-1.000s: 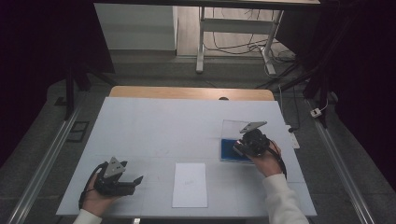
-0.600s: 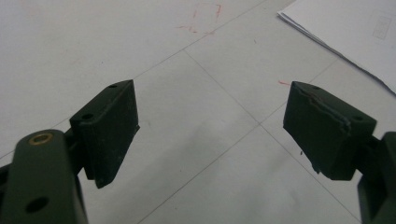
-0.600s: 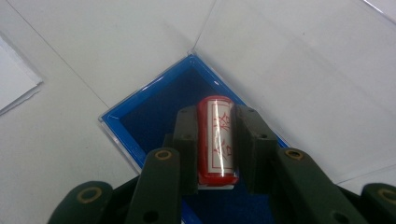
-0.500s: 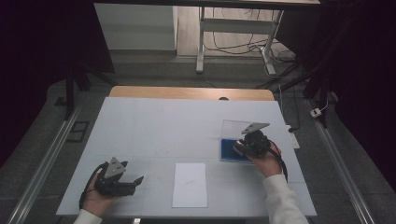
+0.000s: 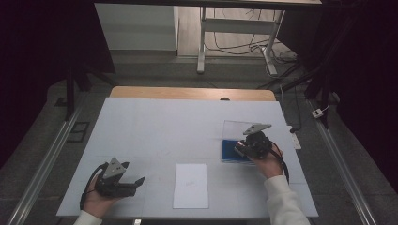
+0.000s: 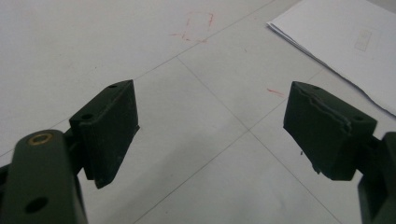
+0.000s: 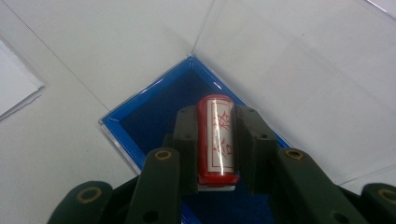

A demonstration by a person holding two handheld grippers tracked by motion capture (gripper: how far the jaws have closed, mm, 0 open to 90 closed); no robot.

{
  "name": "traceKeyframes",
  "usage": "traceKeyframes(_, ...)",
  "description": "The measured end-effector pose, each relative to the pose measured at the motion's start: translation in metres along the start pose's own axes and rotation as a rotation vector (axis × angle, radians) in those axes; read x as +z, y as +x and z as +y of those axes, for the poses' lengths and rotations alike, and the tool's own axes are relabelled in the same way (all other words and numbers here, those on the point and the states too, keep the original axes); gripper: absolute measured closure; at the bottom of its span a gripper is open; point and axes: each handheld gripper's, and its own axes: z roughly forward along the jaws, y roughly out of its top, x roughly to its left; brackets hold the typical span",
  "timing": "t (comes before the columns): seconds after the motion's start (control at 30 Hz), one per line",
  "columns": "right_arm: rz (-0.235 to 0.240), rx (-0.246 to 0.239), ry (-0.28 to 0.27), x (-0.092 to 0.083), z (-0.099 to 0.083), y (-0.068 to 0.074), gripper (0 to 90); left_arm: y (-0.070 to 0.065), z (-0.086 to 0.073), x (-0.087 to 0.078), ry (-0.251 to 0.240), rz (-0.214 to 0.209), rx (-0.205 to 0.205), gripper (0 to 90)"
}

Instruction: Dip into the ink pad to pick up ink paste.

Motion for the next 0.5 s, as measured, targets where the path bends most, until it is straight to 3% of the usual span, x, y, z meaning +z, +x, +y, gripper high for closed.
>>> traceKeyframes(0.17,0.012,0.0,-0.009,-0.003,0.001,-0.002,70.5,0.001,0.0,0.0,0.001,0.0,-0.001,18.0)
traceKeyframes(0.27,0.022,0.035,-0.037,-0.009,0.0,-0.01,70.4,0.001,0.0,0.0,-0.001,-0.001,-0.001,18.0)
traceKeyframes(0.33,0.053,0.063,-0.069,-0.017,0.002,-0.014,70.4,0.001,0.0,0.001,0.001,0.001,-0.002,18.0)
traceKeyframes(0.5,0.05,0.047,-0.109,-0.034,0.01,-0.011,70.3,0.001,-0.001,0.001,0.006,0.003,0.001,18.0)
